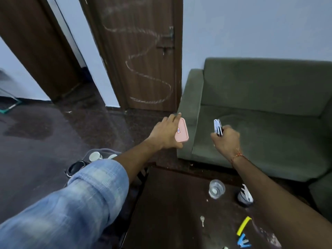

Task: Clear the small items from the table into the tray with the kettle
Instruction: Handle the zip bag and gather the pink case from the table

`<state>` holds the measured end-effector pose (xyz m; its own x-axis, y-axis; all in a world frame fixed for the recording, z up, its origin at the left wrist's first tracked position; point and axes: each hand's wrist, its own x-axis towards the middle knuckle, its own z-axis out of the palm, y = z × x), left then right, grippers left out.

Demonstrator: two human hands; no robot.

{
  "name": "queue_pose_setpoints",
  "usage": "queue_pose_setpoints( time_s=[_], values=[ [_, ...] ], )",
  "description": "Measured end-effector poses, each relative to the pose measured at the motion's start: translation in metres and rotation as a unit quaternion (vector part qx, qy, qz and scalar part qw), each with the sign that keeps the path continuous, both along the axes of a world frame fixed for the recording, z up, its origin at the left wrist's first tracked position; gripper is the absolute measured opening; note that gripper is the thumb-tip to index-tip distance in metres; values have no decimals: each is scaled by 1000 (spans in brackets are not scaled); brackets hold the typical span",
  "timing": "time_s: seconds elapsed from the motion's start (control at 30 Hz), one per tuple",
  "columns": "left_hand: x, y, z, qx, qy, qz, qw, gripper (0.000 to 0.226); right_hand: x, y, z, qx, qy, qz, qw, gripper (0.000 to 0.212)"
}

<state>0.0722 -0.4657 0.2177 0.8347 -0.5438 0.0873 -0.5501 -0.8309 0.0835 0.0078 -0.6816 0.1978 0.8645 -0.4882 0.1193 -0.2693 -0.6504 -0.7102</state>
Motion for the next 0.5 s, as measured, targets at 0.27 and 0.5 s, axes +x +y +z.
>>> queue_pose_setpoints(
  time_s=[0.27,0.5],
  values=[
    [10,27,30,23,-17,28,999,126,26,24,22,-1,-13,68,998,19],
    [25,104,24,59,-8,58,997,122,62,85,7,-8,12,132,991,18]
  ],
)
